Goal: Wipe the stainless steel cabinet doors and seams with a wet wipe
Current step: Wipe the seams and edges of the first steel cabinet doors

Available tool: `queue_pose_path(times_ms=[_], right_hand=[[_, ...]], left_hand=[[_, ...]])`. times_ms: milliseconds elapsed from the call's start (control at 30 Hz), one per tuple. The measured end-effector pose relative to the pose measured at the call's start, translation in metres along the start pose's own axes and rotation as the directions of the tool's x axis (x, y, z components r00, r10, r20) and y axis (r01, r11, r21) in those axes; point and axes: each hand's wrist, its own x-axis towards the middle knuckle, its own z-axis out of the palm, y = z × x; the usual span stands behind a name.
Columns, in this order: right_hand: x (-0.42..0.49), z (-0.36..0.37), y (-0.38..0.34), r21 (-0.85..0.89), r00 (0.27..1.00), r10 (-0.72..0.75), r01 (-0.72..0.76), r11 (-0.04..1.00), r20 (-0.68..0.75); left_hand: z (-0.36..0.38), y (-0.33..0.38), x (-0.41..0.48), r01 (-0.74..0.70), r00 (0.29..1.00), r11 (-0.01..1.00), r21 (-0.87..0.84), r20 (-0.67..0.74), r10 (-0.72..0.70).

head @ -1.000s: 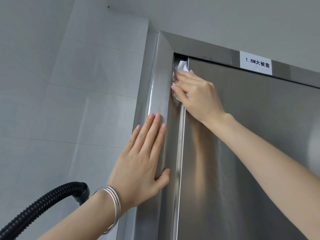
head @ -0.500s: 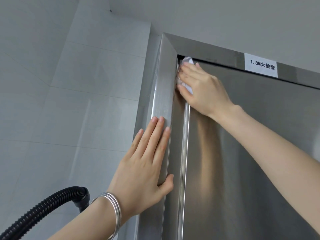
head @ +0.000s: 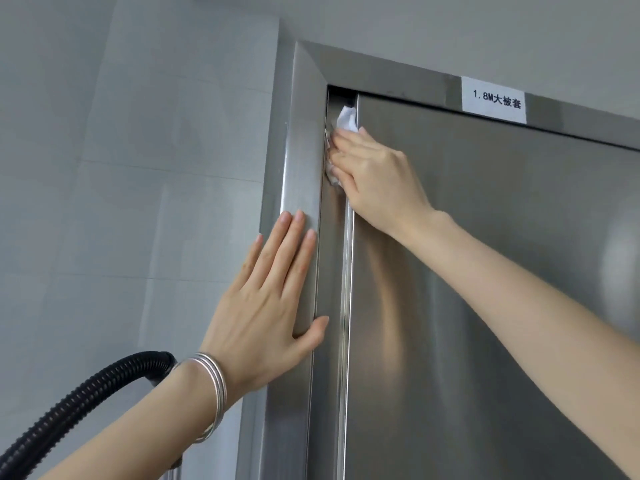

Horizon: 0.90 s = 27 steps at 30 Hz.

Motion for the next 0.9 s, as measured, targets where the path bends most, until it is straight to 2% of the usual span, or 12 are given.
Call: queue_pose_path(times_ms=[67, 200, 267, 400, 467, 533, 600, 667, 800, 900], right_hand=[[-0.055, 0.002, -0.031, 0.099, 0.997, -0.014, 0.022, 0.995, -0.081], [-0.16, 0.002, -0.095, 0.214, 0.997, -0.076, 0.079, 0.974, -0.022], [-0.167, 0.0, -0.095, 0.23, 0.994, -0.108, 0.105, 0.967, 0.003], [-0.124, 0.007, -0.079, 0.21, 0.997, 0.029, -0.013, 0.978, -0.075], [-0.132, 0.012, -0.09, 0.218, 0.991, 0.081, -0.057, 0.974, -0.106], [-0.174, 0.01, -0.109, 0.22, 0.996, 0.033, -0.015, 0.975, -0.079], [-0.219, 0.0, -0.128, 0.233, 0.995, -0.097, 0.102, 0.967, -0.034], [-0.229, -0.005, -0.126, 0.257, 0.983, -0.181, 0.18, 0.949, -0.02], [-0.157, 0.008, -0.093, 0.206, 0.985, -0.032, 0.068, 0.976, -0.172], [-0.162, 0.012, -0.102, 0.21, 0.981, 0.061, -0.02, 0.977, -0.187]], left_hand=[[0.0, 0.003, -0.017, 0.004, 0.999, 0.999, -0.037, 0.036, -0.002], [0.006, 0.025, -0.07, 0.001, 0.996, 0.998, -0.069, 0.091, 0.005], [0.01, 0.035, -0.088, 0.003, 0.993, 0.999, -0.053, 0.117, 0.003], [0.014, 0.038, -0.11, -0.024, 0.986, 0.999, -0.037, 0.164, 0.029], [0.013, 0.037, -0.121, -0.039, 0.982, 0.999, -0.035, 0.182, 0.045], [0.011, 0.038, -0.128, -0.04, 0.978, 0.998, -0.046, 0.204, 0.049], [0.009, 0.039, -0.129, -0.037, 0.977, 0.998, -0.042, 0.21, 0.045], [0.008, 0.04, -0.129, -0.041, 0.976, 0.999, -0.024, 0.213, 0.045], [0.004, 0.039, -0.129, -0.046, 0.974, 0.999, -0.003, 0.223, 0.046], [0.004, 0.038, -0.13, -0.057, 0.974, 0.998, -0.002, 0.218, 0.056]])
